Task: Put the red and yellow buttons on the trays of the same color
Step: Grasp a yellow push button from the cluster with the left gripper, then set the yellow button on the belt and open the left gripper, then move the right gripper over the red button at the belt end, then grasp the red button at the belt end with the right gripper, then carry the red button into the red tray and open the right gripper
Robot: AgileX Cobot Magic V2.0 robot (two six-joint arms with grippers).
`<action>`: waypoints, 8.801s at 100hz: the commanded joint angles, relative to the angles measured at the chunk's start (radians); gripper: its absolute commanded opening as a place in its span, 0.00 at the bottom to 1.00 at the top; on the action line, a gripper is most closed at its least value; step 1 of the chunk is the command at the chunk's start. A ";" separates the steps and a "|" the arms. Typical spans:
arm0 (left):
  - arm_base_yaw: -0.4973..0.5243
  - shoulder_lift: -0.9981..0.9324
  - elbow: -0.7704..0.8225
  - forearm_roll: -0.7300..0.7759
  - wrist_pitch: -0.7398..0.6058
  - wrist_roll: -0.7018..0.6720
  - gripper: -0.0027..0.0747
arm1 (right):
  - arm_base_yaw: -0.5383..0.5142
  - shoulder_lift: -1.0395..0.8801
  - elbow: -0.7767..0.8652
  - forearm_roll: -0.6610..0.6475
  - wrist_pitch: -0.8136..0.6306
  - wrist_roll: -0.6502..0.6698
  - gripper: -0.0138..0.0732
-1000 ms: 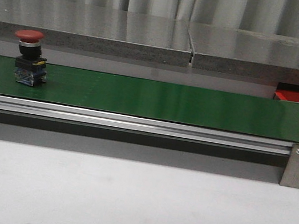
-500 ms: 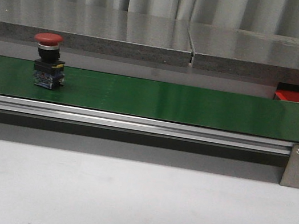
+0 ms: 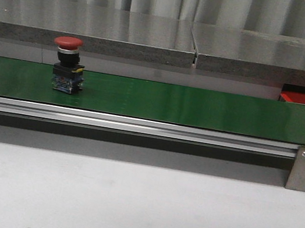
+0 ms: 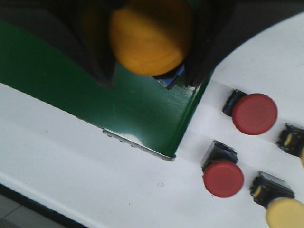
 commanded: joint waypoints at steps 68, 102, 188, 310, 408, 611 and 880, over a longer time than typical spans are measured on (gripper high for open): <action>-0.051 0.070 -0.032 -0.020 -0.030 0.026 0.87 | -0.001 -0.010 -0.025 0.020 -0.056 -0.008 0.08; -0.101 -0.019 -0.032 -0.049 -0.070 0.066 0.86 | -0.001 -0.010 -0.025 0.020 -0.056 -0.008 0.08; -0.342 -0.822 0.510 -0.046 -0.350 0.186 0.86 | -0.001 -0.010 -0.025 0.020 -0.056 -0.008 0.08; -0.342 -1.382 0.942 -0.071 -0.280 0.186 0.01 | -0.001 -0.010 -0.025 0.020 -0.056 -0.008 0.08; -0.342 -1.382 0.942 -0.071 -0.280 0.186 0.01 | -0.001 -0.009 -0.025 0.073 -0.010 -0.008 0.90; -0.342 -1.380 0.942 -0.071 -0.280 0.186 0.01 | 0.088 0.830 -0.951 -0.127 0.428 0.036 0.18; -0.342 -1.380 0.942 -0.071 -0.280 0.186 0.01 | -0.124 0.800 -0.864 -0.040 0.290 -0.005 0.91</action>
